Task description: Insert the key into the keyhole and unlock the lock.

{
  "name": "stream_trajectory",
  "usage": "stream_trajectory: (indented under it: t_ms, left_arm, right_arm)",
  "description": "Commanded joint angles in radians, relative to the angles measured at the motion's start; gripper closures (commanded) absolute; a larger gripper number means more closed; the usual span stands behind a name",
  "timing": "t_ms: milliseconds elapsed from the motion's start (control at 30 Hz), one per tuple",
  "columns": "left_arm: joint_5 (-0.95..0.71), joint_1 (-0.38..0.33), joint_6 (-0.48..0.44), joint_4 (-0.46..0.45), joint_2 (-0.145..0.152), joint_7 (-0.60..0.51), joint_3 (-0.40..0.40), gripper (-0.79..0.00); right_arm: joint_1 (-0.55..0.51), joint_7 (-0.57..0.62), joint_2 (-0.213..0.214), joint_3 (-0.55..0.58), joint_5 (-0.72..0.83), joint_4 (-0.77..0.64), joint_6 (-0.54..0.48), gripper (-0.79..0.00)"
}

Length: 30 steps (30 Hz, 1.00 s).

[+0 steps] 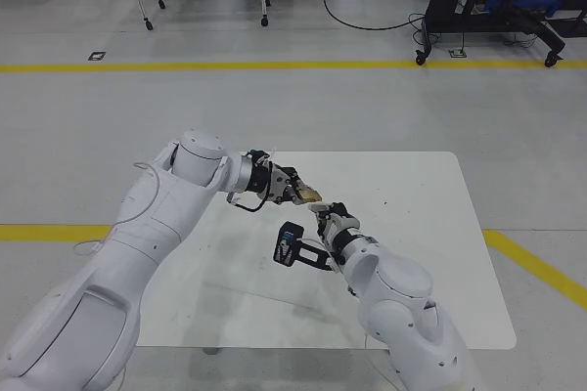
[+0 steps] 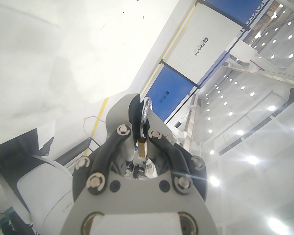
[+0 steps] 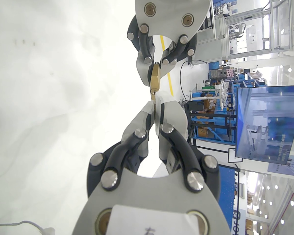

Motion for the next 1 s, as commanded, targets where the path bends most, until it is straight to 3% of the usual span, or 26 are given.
stream_trajectory:
  t_ms: [0, 967]
  left_arm:
    - [0.002, 0.001, 0.003, -0.002, 0.000, 0.001, -0.002, 0.000]
    - [0.026, 0.019, 0.016, -0.023, 0.011, -0.026, -0.029, 0.000]
  right_arm:
    - [0.001, 0.000, -0.001, 0.000, 0.000, 0.003, -0.001, 0.000]
    - [0.053, 0.023, -0.025, -0.031, 0.011, 0.053, -0.015, 0.000]
